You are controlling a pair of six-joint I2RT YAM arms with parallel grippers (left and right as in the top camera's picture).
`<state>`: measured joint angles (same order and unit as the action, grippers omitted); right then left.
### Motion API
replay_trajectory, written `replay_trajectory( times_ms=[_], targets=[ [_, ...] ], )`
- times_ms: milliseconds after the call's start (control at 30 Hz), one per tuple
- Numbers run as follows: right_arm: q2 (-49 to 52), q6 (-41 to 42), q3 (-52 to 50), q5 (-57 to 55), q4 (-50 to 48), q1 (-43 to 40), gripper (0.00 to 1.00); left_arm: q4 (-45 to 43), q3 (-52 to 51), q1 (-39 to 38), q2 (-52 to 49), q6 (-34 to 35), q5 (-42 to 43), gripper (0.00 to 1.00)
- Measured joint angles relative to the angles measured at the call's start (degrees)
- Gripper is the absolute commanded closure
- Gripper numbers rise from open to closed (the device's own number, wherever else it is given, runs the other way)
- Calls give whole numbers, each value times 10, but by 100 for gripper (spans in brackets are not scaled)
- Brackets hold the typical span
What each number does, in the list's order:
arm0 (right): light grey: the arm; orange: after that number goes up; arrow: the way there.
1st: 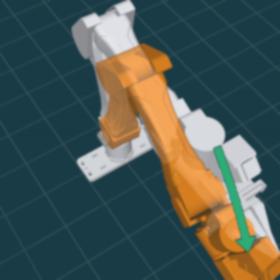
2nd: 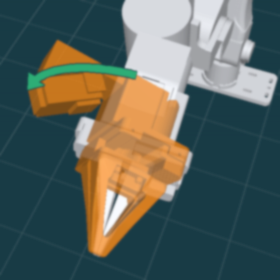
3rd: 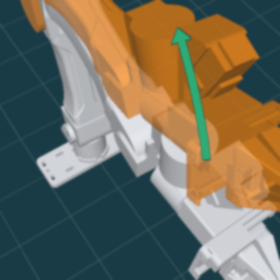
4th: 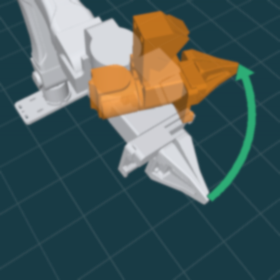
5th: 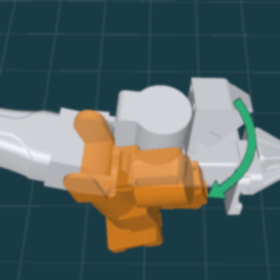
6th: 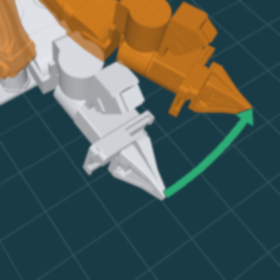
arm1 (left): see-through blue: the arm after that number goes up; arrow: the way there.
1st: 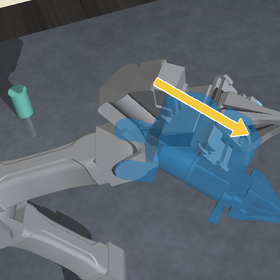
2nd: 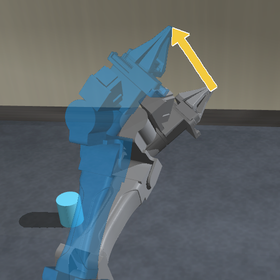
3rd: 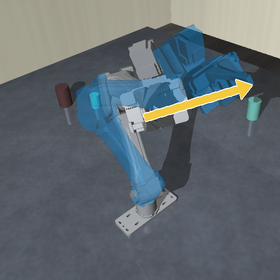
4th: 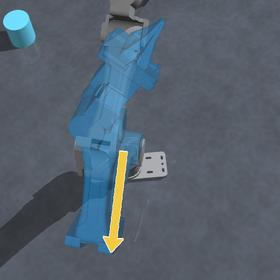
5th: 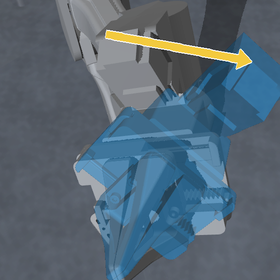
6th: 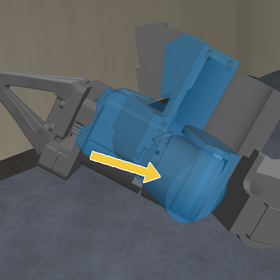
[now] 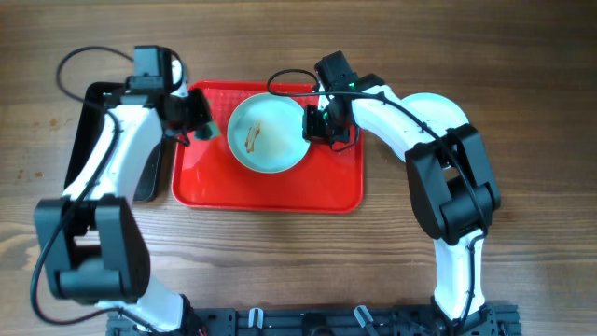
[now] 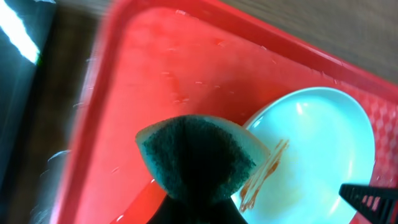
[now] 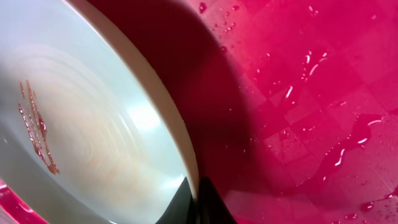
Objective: Clean dirty plates on tray and stack at the side
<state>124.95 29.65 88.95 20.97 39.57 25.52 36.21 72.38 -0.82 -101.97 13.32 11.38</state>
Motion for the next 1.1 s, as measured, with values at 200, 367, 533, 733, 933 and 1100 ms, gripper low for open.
replay_trajectory(
  times_ms=[200,367,533,733,933,1100],
  targets=[
    [0,-24,0,0,0,10,96,-65,0,-45,-48,-66,16,96],
    [0,-30,0,0,-2,19,96,-113,0,-81,-83,-102,9,96],
    [0,-30,0,0,-2,18,96,-101,3,-94,-124,-116,-19,96],
    [0,-38,0,0,-3,18,96,3,21,-92,-123,-134,-11,96],
    [0,-43,-4,0,-6,18,96,143,14,-90,-132,-242,130,96],
    [0,-44,-4,0,-7,19,96,111,7,-90,-137,-242,168,96]
  ],
)
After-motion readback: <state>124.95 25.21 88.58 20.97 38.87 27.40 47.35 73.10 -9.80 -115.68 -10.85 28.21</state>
